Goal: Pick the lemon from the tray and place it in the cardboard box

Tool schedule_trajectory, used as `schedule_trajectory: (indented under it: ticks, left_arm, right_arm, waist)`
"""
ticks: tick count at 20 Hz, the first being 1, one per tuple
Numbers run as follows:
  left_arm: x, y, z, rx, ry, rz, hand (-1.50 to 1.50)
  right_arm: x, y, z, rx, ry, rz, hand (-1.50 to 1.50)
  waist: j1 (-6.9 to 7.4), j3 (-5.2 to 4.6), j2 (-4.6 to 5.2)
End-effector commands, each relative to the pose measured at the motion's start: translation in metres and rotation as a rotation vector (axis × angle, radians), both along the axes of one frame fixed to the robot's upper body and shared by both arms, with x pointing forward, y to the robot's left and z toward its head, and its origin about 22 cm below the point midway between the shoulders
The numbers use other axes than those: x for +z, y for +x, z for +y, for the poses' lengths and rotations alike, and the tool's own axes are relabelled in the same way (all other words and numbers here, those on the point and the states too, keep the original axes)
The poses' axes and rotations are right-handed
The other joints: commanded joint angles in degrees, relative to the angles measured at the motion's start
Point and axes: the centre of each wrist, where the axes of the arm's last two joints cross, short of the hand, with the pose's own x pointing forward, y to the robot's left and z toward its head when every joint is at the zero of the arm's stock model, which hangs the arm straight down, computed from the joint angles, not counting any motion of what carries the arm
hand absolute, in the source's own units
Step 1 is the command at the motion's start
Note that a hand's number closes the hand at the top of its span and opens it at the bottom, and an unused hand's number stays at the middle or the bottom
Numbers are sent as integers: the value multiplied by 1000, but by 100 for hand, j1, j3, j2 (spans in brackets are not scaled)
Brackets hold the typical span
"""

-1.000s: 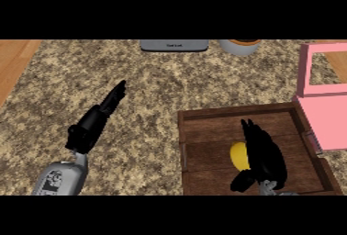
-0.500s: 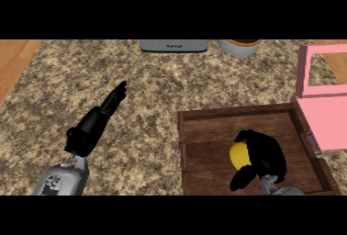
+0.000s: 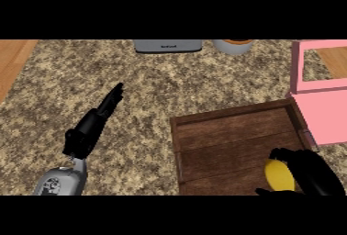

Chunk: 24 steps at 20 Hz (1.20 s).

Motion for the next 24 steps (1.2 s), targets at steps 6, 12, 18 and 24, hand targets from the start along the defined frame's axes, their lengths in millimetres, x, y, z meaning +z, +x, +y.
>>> schedule_trajectory:
  ticks: [6,12,18,24]
  left_arm:
    - [-9,-14,15,8,3,-1,0]
    - [-8,-3,15,19,0,-5,0]
    - [-5,-15,7,28,6,-7,0]
    - [5,10,0,7,16,-8,0]
  right_arm:
    - [48,-47,-136,189,-41,-297,150]
    - [102,-78,-168,247,101,-367,150]
    - [154,-113,-182,258,263,-460,150]
    - [197,-147,-215,113,361,-493,150]
  waist:
    - [-48,6,7]
    - [-90,-13,18]
    - [-124,-20,-13]
    - [-19,-15,39]
